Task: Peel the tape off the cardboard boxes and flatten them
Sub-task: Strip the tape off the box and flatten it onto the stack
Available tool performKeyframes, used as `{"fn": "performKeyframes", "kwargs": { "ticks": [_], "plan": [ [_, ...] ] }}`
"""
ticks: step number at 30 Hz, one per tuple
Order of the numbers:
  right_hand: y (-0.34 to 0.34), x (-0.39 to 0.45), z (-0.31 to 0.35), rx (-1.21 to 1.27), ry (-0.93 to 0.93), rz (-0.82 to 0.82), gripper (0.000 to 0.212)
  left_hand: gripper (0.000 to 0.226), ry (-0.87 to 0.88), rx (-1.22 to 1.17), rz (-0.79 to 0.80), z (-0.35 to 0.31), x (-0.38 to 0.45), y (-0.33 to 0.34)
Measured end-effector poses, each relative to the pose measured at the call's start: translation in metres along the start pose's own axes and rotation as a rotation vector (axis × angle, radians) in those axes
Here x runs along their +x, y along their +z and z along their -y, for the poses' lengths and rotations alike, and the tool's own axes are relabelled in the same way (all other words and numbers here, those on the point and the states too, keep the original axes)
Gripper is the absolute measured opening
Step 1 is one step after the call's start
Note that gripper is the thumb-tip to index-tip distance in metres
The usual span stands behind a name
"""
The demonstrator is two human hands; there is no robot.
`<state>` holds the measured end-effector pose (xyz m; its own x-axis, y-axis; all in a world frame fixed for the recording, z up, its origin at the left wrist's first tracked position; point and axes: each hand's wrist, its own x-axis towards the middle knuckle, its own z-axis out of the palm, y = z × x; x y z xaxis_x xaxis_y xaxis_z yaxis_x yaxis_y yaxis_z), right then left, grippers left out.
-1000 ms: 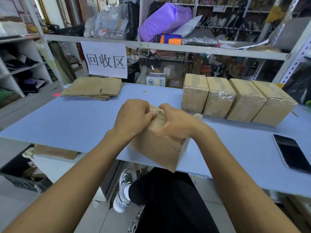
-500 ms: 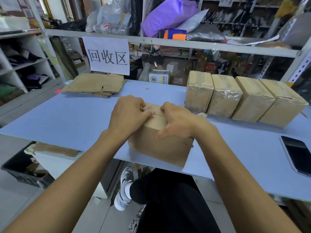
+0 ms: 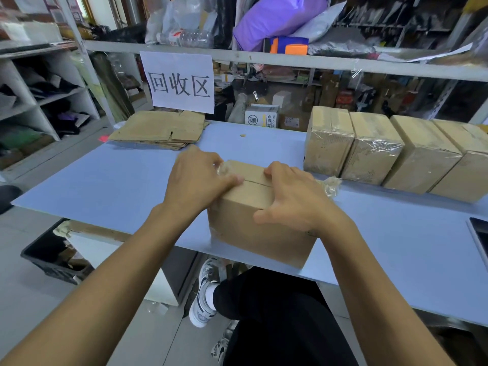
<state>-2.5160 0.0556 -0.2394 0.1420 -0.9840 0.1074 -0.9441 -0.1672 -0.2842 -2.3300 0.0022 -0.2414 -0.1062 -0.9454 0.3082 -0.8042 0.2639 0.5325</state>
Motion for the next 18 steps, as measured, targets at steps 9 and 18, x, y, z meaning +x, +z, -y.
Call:
{"fn": "performKeyframes", "kwargs": {
  "ticks": [9, 18],
  "plan": [
    [0.000, -0.001, -0.001, 0.014, -0.015, -0.012, 0.070, 0.031, -0.214, -0.581, 0.039, 0.018, 0.012, -0.004],
    [-0.006, 0.015, 0.011, -0.105, 0.055, 0.128, 0.098, 0.033, -0.133, -0.120, 0.078, 0.006, 0.004, -0.008]
  ]
}}
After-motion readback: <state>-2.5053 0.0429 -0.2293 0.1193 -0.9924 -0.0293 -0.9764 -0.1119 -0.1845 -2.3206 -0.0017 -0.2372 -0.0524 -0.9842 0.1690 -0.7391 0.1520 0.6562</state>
